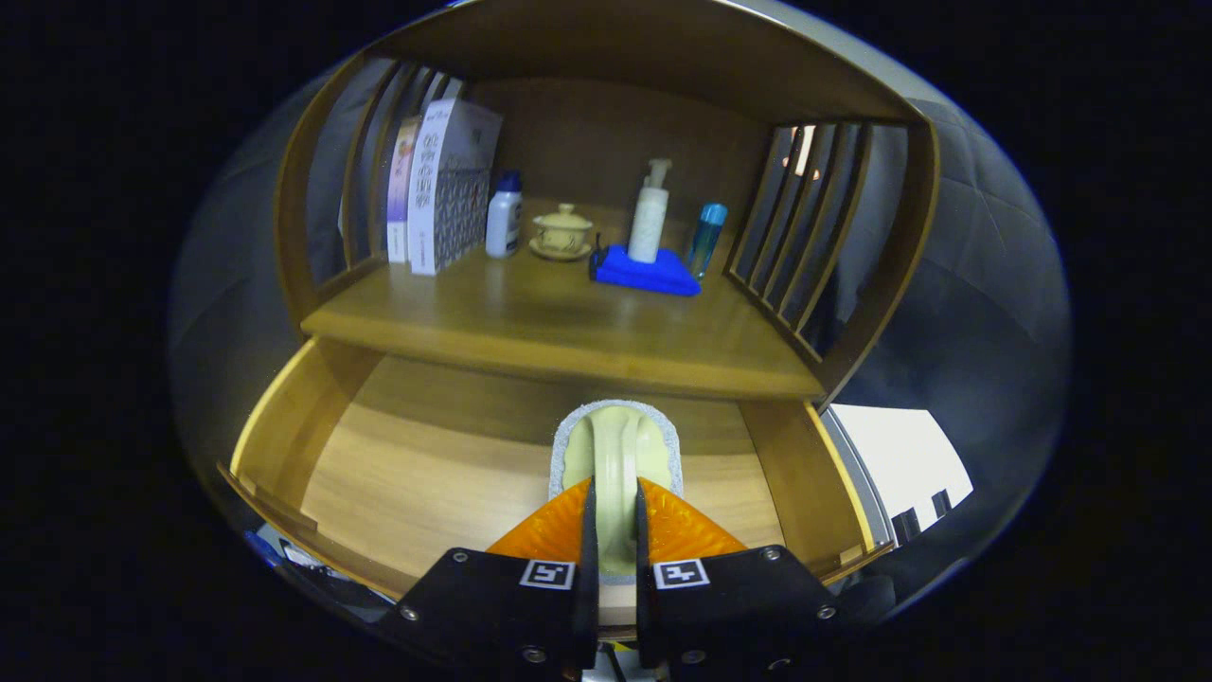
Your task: Pull open the drawer, take out the items inside it, and place them on the countertop above the cabinet.
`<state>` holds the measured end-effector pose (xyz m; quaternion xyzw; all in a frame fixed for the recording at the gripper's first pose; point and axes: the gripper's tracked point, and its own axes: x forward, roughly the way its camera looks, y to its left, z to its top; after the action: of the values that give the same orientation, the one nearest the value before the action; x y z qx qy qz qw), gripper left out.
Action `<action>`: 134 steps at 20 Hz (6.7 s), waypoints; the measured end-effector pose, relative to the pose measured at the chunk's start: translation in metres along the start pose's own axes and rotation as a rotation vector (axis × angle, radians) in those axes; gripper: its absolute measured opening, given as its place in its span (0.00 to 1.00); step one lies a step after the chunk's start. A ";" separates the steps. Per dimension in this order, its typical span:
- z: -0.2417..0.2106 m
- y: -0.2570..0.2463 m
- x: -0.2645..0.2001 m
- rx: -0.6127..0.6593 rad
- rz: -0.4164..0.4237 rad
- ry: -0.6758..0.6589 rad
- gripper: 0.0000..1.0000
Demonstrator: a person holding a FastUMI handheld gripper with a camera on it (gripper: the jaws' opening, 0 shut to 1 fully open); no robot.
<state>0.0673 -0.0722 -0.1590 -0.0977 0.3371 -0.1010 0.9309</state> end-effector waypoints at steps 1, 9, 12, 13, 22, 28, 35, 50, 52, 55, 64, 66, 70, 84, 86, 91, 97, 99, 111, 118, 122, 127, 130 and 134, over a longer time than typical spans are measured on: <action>0.010 -0.005 -0.002 0.003 -0.003 -0.030 0.16; 0.081 -0.003 0.018 0.043 0.045 -0.201 0.16; 0.104 0.000 0.031 0.023 0.047 -0.244 0.16; 0.111 -0.001 0.038 0.011 0.038 -0.257 0.16; 0.149 0.033 0.096 0.005 0.081 -0.270 0.16; 0.154 0.031 0.133 0.041 0.089 -0.235 0.18; 0.152 0.027 0.151 0.064 0.110 -0.217 0.28; 0.141 0.020 -0.087 0.096 0.154 -0.684 0.94; 0.122 0.030 -0.116 0.083 0.179 -0.701 0.95; 0.083 0.041 -0.140 0.106 0.177 -0.723 0.95; -0.062 0.041 -0.138 0.139 0.148 -0.565 0.95; -0.076 0.036 -0.136 0.150 0.126 -0.553 0.95; -0.100 0.035 -0.122 0.167 0.122 -0.513 0.95; -0.112 0.035 -0.058 0.117 0.076 -0.425 0.95; -0.119 0.039 -0.053 0.134 0.089 -0.386 0.94; -0.115 0.038 -0.050 0.157 0.107 -0.379 0.95; -0.099 0.039 -0.025 0.229 0.159 -0.363 0.93; -0.090 0.040 -0.016 0.224 0.155 -0.360 0.93; -0.050 0.039 0.044 0.108 0.105 -0.347 0.93; -0.029 0.042 0.079 0.046 0.075 -0.342 0.93; -0.017 0.040 0.097 0.040 0.077 -0.344 0.93; -0.011 0.041 0.110 0.019 0.055 -0.338 0.94; -0.011 0.048 0.104 -0.022 0.104 -0.336 0.94; 0.016 0.025 0.057 -0.075 0.120 -0.404 0.94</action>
<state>0.1235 -0.0603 -0.1876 -0.1302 0.1526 -0.0112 0.9796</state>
